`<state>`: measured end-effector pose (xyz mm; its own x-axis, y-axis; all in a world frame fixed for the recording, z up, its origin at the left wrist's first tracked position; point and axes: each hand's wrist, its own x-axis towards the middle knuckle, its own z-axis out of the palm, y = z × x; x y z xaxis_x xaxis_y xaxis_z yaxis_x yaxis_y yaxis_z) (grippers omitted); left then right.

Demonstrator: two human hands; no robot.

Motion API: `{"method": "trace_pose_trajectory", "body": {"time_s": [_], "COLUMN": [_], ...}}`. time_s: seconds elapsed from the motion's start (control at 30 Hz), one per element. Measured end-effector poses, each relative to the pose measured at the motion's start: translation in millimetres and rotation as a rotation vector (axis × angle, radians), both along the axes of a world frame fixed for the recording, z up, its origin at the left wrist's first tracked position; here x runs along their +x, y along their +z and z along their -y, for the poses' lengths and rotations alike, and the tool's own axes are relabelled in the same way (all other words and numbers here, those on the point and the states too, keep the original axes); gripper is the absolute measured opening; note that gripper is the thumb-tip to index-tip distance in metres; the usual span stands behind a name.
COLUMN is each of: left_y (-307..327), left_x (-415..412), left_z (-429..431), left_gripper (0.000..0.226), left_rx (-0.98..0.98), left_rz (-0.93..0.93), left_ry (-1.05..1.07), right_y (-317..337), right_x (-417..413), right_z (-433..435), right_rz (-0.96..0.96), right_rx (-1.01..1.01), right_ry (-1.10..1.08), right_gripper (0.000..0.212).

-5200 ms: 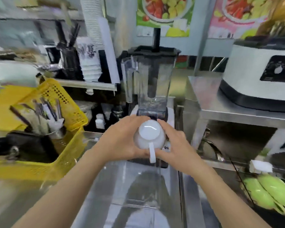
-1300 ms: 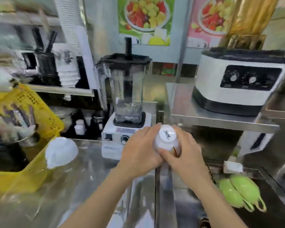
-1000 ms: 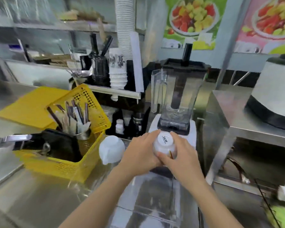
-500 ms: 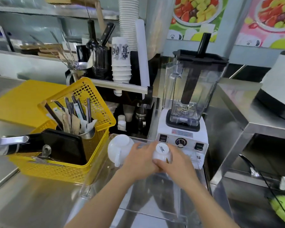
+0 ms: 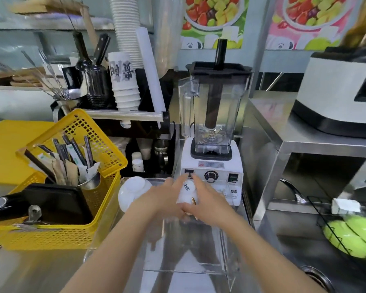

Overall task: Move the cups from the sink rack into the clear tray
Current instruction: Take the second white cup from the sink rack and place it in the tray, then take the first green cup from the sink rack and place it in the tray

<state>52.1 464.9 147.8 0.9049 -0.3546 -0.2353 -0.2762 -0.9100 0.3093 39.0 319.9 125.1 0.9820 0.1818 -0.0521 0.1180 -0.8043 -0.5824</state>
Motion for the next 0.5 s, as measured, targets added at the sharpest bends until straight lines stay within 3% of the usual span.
{"method": "trace_pose_trajectory", "body": {"time_s": [0.07, 0.27, 0.5], "left_y": [14, 43, 38], "left_x": [-3, -8, -11], "left_z": [6, 45, 145], "left_gripper": [0.107, 0.087, 0.084], "left_rx": [0.009, -0.149, -0.258], "left_rz": [0.026, 0.138, 0.155], "left_ry": [-0.042, -0.118, -0.263], "right_y": [13, 51, 40], "right_x": [2, -5, -27], "right_z": [9, 64, 165], "right_rz": [-0.027, 0.044, 0.134], "right_rx": [-0.007, 0.052, 0.090], "right_ry": [0.059, 0.112, -0.079], "right_gripper": [0.093, 0.076, 0.072]}}
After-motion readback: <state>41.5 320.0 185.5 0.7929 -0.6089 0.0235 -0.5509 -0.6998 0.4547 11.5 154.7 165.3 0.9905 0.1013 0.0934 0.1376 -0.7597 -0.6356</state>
